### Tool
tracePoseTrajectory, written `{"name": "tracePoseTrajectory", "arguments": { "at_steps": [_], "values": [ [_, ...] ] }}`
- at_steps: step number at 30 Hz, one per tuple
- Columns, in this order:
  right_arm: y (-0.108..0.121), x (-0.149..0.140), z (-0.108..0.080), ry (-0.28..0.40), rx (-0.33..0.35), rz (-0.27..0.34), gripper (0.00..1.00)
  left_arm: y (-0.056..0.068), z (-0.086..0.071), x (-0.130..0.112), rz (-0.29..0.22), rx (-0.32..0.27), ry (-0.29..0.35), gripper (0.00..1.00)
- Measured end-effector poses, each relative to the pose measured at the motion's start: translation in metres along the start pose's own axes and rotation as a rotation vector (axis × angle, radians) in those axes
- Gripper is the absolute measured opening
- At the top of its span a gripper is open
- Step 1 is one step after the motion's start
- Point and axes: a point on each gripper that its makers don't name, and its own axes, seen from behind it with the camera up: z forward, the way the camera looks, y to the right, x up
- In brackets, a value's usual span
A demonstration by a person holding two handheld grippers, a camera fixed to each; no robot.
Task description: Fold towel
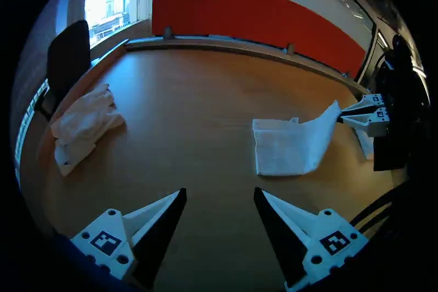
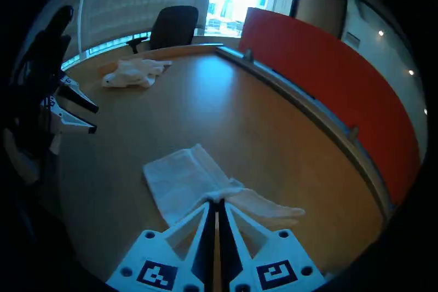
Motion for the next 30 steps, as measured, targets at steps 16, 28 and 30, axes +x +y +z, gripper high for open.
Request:
{"name": "tracePoseTrajectory", "arguments": {
  "at_steps": [16, 28, 30],
  "values": [
    [-0.063, 0.019, 0.058, -0.048, 0.135, -0.068, 0.06, -0.022, -0.031, -0.005, -0.078, 0.038, 0.033, 0.91],
    [-0.107, -0.004, 0.110, -0.136, 0.226, -0.048, 0.06, -0.027, -0.040, -0.020, -0.161, 0.052, 0.039, 0.91],
    [-0.107, -0.005, 0.111, -0.139, 0.229, -0.050, 0.06, -0.028, -0.040, -0.021, -0.166, 0.052, 0.038, 0.91]
  ]
}}
